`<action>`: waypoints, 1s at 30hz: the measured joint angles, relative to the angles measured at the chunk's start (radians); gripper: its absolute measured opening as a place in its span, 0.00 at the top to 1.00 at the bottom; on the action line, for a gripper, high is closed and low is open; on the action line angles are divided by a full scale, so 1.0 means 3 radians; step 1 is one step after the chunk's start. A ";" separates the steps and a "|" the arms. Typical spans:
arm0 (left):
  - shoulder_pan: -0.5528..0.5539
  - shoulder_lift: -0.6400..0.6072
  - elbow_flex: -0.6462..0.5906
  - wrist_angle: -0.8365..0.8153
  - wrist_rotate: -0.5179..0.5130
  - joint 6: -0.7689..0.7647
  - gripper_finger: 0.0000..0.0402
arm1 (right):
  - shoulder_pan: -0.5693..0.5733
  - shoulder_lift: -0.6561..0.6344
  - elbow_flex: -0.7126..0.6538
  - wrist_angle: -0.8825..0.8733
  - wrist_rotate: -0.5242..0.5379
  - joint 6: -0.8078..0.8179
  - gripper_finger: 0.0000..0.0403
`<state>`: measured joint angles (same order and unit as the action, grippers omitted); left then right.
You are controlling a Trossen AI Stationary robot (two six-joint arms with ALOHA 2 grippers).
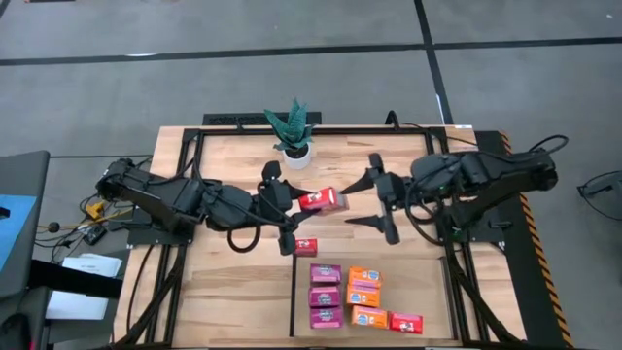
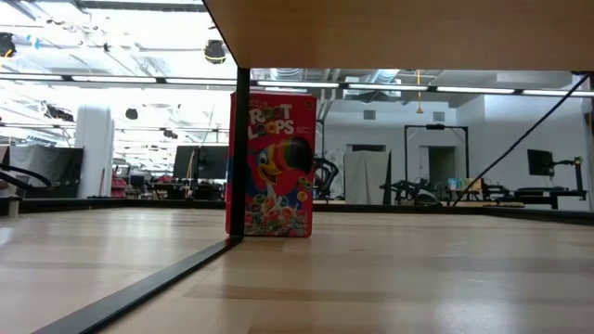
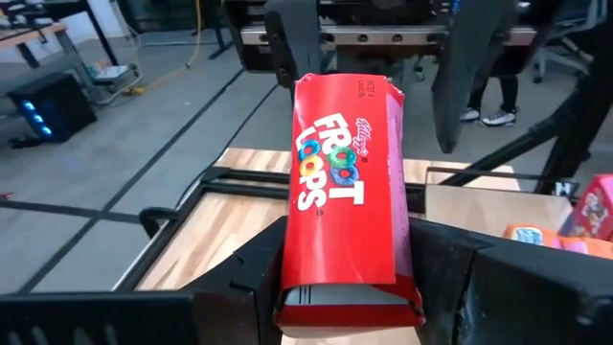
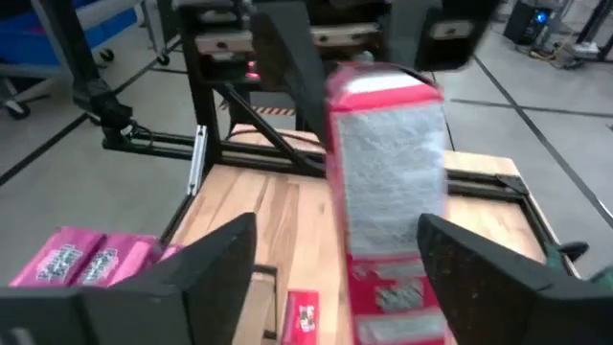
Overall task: Stack cereal on shelf
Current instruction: Put the red cereal box on the middle right shelf
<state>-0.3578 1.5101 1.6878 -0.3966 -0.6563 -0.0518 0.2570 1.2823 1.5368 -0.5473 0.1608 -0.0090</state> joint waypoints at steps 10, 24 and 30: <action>0.0004 -0.0003 0.0004 -0.0048 -0.0066 -0.0017 0.64 | -0.0127 0.0050 0.0001 0.0124 -0.0010 -0.0048 0.11; 0.0002 0.0005 0.0004 0.0041 -0.0010 0.0035 0.64 | -0.0149 0.0007 0.0004 0.0202 -0.0080 0.0003 0.10; 0.0012 0.0005 0.0004 0.0044 0.0026 0.0031 0.64 | -0.0173 0.0121 0.0003 0.0219 -0.0110 -0.0063 0.09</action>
<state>-0.3542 1.5116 1.6890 -0.3834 -0.6484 -0.0425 0.2051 1.3186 1.5375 -0.4817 0.1277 -0.0279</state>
